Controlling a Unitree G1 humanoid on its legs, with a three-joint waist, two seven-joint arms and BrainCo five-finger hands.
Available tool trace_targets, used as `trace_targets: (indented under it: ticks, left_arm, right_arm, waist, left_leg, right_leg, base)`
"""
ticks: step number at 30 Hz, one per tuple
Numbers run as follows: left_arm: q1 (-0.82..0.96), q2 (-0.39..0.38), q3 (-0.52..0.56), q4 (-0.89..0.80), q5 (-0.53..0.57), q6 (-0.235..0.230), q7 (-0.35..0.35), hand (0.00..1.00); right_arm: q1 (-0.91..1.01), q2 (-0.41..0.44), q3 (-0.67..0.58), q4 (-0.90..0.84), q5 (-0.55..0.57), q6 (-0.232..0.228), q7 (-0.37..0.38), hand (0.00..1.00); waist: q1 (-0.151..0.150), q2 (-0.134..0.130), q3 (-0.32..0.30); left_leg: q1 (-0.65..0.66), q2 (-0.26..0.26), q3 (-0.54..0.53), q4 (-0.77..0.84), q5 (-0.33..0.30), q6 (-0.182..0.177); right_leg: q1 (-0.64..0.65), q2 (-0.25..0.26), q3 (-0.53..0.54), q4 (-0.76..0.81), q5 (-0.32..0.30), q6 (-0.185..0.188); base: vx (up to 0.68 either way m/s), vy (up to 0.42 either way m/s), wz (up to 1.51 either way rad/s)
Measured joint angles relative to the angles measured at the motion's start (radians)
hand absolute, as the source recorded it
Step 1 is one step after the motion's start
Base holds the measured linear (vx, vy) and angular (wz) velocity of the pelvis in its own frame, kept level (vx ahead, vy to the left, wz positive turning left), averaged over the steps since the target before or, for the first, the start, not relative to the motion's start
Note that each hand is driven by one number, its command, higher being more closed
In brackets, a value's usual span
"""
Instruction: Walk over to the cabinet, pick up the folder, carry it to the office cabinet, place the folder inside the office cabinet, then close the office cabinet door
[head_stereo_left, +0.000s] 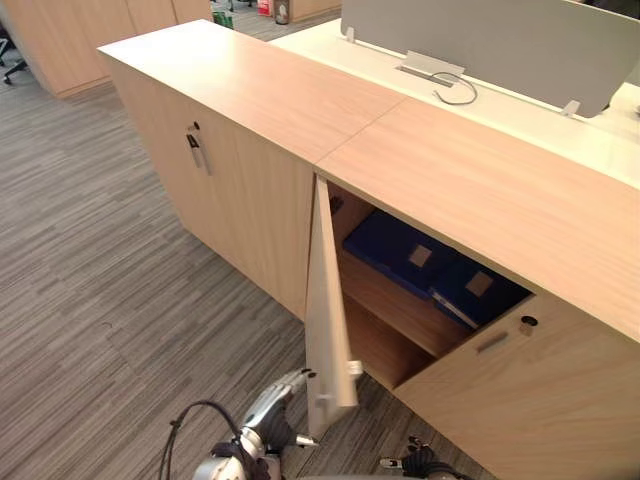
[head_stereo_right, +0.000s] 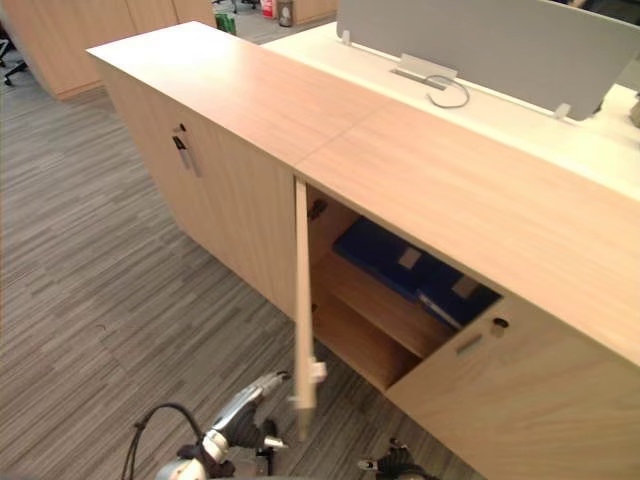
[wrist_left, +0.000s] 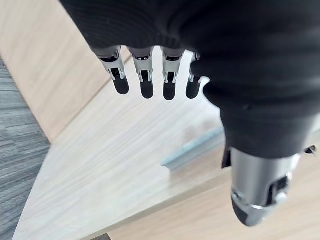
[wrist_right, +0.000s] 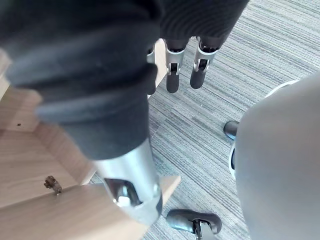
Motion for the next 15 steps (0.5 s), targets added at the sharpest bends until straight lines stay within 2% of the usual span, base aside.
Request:
trace_targets:
  ticks: [6, 15]
  left_arm:
    - [-0.026, 0.019, -0.063, 0.000, -0.003, -0.036, -0.024, 0.00]
    - [-0.025, 0.040, -0.114, 0.036, -0.010, -0.040, -0.035, 0.00]
  right_arm:
    - [-0.042, 0.009, 0.071, 0.026, -0.001, -0.021, -0.019, 0.00]
    - [-0.099, 0.011, 0.103, 0.031, 0.000, -0.029, -0.032, 0.00]
  waist:
    - [-0.004, -0.003, -0.002]
    - [-0.031, -0.005, -0.003]
  left_leg:
    - [0.000, 0.003, 0.006, 0.000, 0.000, -0.009]
    - [0.036, 0.014, 0.065, 0.000, -0.012, -0.018]
  right_leg:
    - [-0.005, 0.002, 0.007, 0.004, 0.003, 0.005]
    - [-0.001, -0.001, 0.061, 0.006, 0.004, 0.003]
  base:
    - [0.05, -0.040, -0.04]
    - [0.02, -0.008, -0.17]
